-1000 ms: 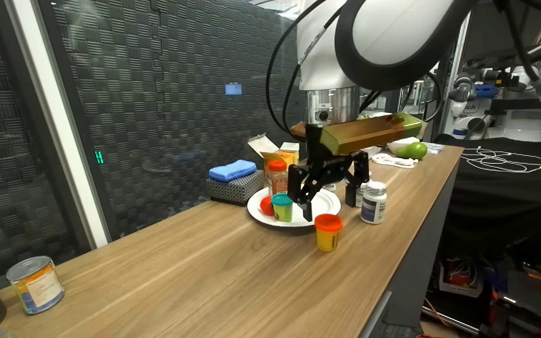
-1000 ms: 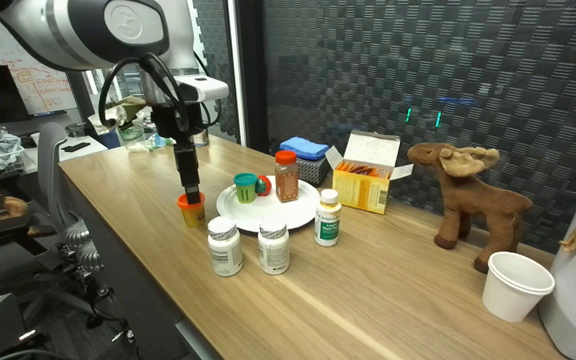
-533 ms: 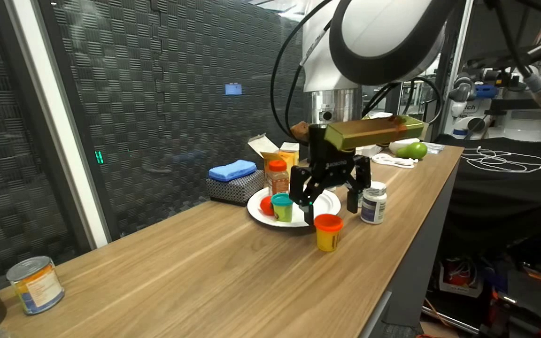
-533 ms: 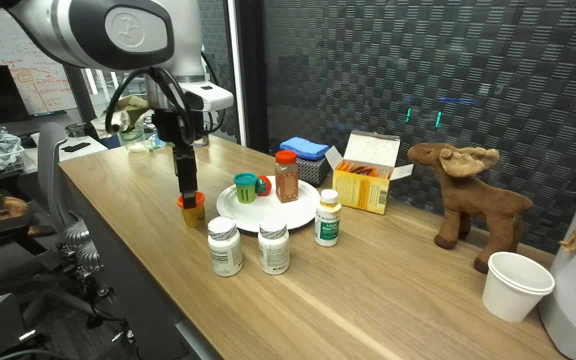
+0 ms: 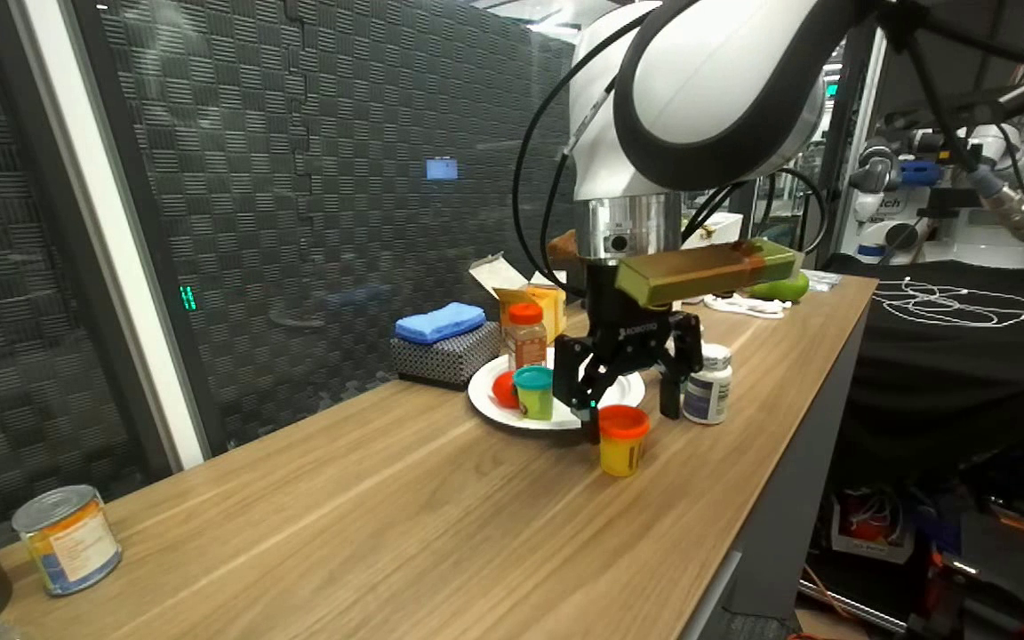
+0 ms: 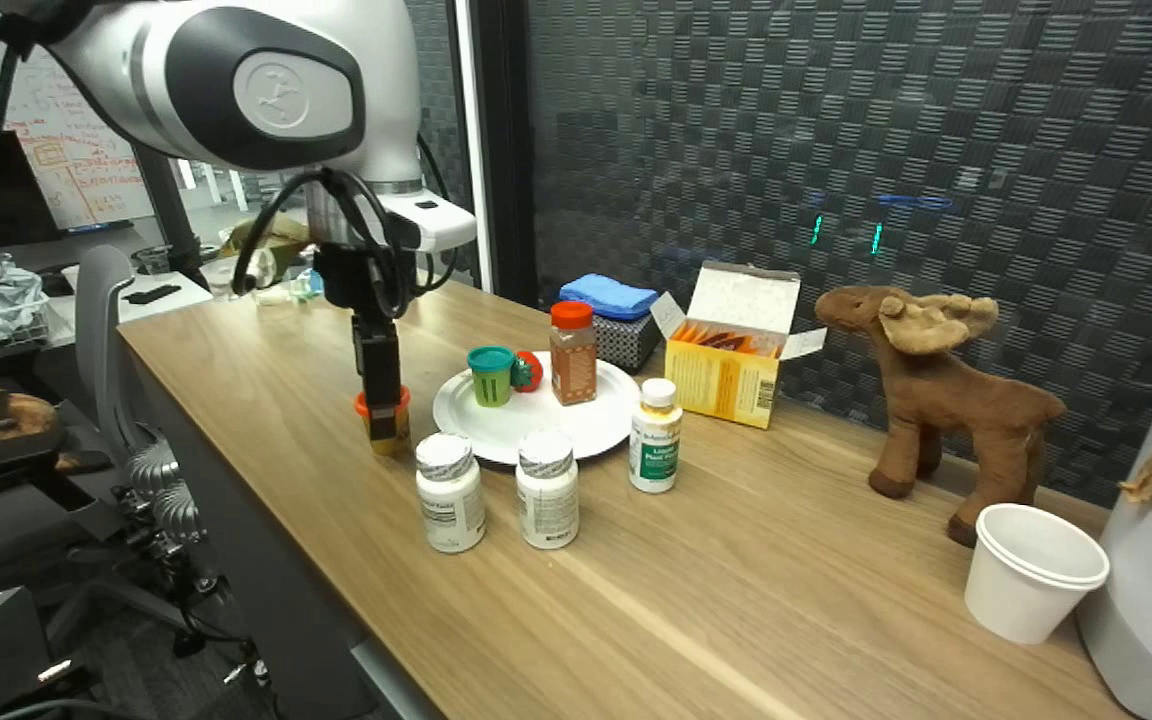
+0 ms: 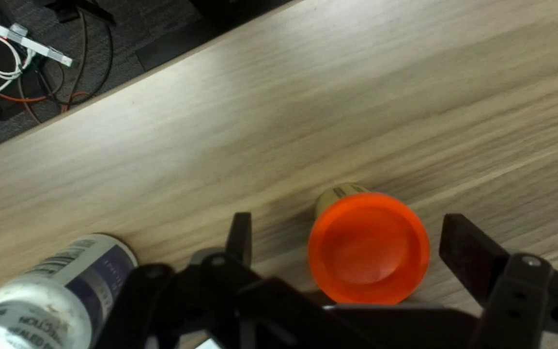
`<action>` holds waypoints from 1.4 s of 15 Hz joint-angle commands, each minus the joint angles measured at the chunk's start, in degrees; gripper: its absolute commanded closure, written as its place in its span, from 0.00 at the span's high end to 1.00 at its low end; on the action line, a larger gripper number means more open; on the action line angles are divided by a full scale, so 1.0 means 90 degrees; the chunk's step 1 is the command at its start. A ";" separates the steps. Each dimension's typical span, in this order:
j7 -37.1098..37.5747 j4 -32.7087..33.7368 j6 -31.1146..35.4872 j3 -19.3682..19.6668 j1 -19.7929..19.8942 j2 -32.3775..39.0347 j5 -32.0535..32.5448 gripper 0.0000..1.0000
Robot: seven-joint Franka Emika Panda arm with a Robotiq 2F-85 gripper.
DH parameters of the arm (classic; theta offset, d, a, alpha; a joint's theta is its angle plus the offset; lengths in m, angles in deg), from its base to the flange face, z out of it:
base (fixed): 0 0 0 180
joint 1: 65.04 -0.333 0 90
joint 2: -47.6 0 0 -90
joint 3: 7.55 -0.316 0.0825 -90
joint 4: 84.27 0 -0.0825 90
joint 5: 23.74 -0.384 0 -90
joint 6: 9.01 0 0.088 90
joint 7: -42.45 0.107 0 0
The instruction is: Place the containers and orange toy on the white plate
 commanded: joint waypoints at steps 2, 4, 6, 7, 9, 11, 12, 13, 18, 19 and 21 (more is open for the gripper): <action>-0.0106 0.0146 0.0091 -0.0022 0.0020 0.0074 -0.0073 0.73; -0.0074 0.0118 0.0123 -0.0026 0.0003 0.0018 -0.0018 0.62; -0.0057 0.0075 0.0147 -0.0031 -0.0004 -0.0059 -0.0002 0.45; -0.0043 0.0025 0.0183 -0.0032 -0.0007 -0.0137 0.0010 0.38; -0.0030 -0.0060 0.0221 -0.0030 0.0006 -0.0301 -0.0037 0.28; 0.0058 -0.0140 0.0255 -0.0012 0.0037 -0.0576 -0.0069 0.28; 0.0131 -0.0157 0.0273 0.0009 0.0063 -0.0723 -0.0012 0.28; 0.0199 -0.0109 0.0247 0.0044 0.0110 -0.0818 0.0068 0.28; 0.0067 0.0385 0.0475 0.0207 0.0458 -0.0489 0.0479 0.28; 0.0010 0.0472 0.0556 0.0237 0.0509 -0.0358 0.0474 0.28; -0.0255 0.0672 0.0812 0.0275 0.0568 -0.0037 0.0225 0.28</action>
